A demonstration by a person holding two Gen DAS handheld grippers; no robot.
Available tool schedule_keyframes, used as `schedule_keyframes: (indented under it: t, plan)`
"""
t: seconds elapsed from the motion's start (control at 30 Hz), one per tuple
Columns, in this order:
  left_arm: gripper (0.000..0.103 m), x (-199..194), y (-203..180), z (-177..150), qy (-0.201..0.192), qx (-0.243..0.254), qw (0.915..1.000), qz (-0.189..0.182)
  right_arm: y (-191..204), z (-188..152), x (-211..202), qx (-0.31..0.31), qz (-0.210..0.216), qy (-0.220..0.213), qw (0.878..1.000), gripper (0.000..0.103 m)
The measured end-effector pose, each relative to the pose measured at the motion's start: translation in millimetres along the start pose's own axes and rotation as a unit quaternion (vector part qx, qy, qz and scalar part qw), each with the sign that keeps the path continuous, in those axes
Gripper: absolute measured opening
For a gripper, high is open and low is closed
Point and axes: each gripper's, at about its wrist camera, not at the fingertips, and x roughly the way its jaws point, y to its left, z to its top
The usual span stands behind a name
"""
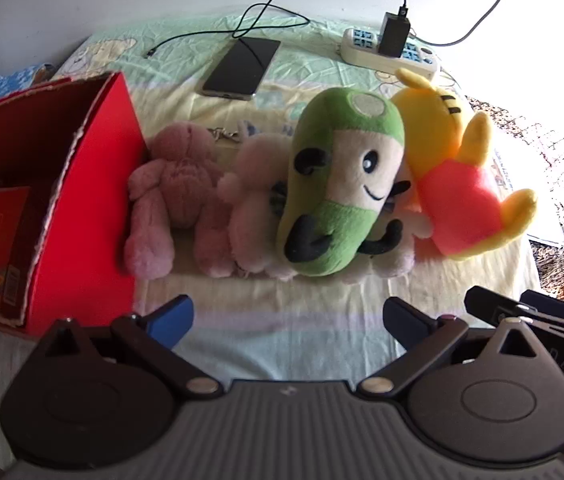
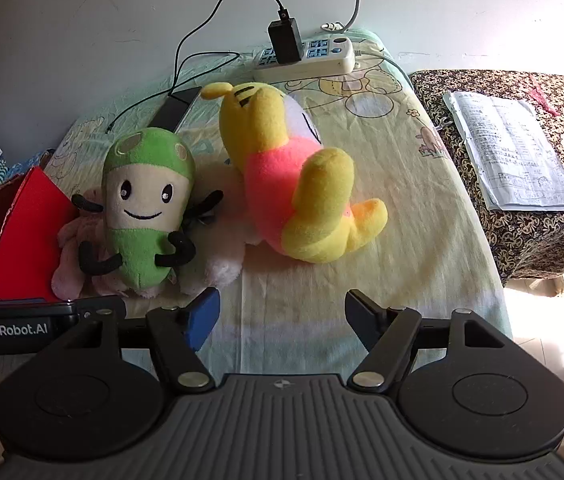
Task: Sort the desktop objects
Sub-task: 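Grasp the yellow tiger plush with the right tool, then lift and carry the yellow tiger plush with the right tool toward the red box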
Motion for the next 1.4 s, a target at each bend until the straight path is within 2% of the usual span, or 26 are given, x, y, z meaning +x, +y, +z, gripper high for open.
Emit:
schedule_keyframes:
  t: [0.07, 0.2, 0.23, 0.3, 0.4, 0.5, 0.63, 0.77, 0.93, 1.03, 1.1, 1.23, 1.27, 1.4]
  plan:
    - [0.094, -7.6, -3.4, 6.5, 0.001, -0.002, 0.9995, -0.030, -12.4, 3.5, -3.4, 0.014, 0.022, -0.009, 1.000, 0.064]
    - [0.092, -22.5, -29.3, 16.7, -0.036, 0.050, 0.9959, -0.067, -44.0, 21.7, -20.9, 0.051, 0.067, -0.058, 0.995, 0.062]
    - [0.092, -24.1, -34.5, 24.3, -0.024, 0.058, 0.9947, -0.081, -52.8, 28.2, -24.7, 0.063, 0.070, -0.073, 0.993, 0.062]
    - [0.092, -24.8, -48.0, 37.4, -0.027, 0.072, 0.9910, -0.110, -69.3, 42.0, -25.9, 0.089, 0.068, -0.093, 0.989, 0.062]
    - [0.097, -15.3, -70.1, 58.7, -0.024, 0.074, 0.9870, -0.140, -93.7, 62.3, -9.8, 0.129, 0.063, -0.090, 0.985, 0.059]
    - [0.099, -5.0, -95.5, 70.8, -0.048, 0.084, 0.9867, -0.131, -113.2, 75.4, 13.7, 0.156, 0.082, -0.077, 0.981, 0.056]
    - [0.099, 30.2, -114.0, 84.7, -0.007, 0.087, 0.9897, -0.113, -136.5, 84.6, 49.0, 0.216, 0.148, -0.039, 0.964, 0.056]
    - [0.100, 54.3, -121.2, 94.0, 0.008, 0.080, 0.9938, -0.077, -142.2, 87.4, 66.9, 0.244, 0.209, -0.014, 0.947, 0.056]
    - [0.095, 71.8, -132.2, 105.2, 0.005, 0.095, 0.9941, -0.051, -127.4, 101.4, 84.2, 0.202, 0.255, 0.015, 0.946, 0.057]
    - [0.095, 79.1, -138.4, 108.1, 0.002, 0.106, 0.9938, -0.034, -117.3, 109.1, 103.1, 0.177, 0.255, 0.030, 0.950, 0.057]
    - [0.085, 83.9, -143.1, 108.8, -0.001, 0.120, 0.9927, -0.018, -116.4, 108.8, 115.5, 0.178, 0.265, 0.045, 0.947, 0.060]
    - [0.078, 92.5, -152.5, 105.9, -0.009, 0.145, 0.9893, 0.006, -120.0, 103.5, 133.3, 0.212, 0.303, 0.077, 0.926, 0.060]
    - [0.077, 94.1, -153.8, 103.9, -0.012, 0.151, 0.9884, 0.010, -122.8, 101.1, 138.0, 0.229, 0.316, 0.086, 0.917, 0.059]
    - [0.074, 96.0, -158.8, 99.4, -0.021, 0.169, 0.9854, 0.008, -132.8, 95.9, 140.5, 0.266, 0.342, 0.097, 0.896, 0.054]
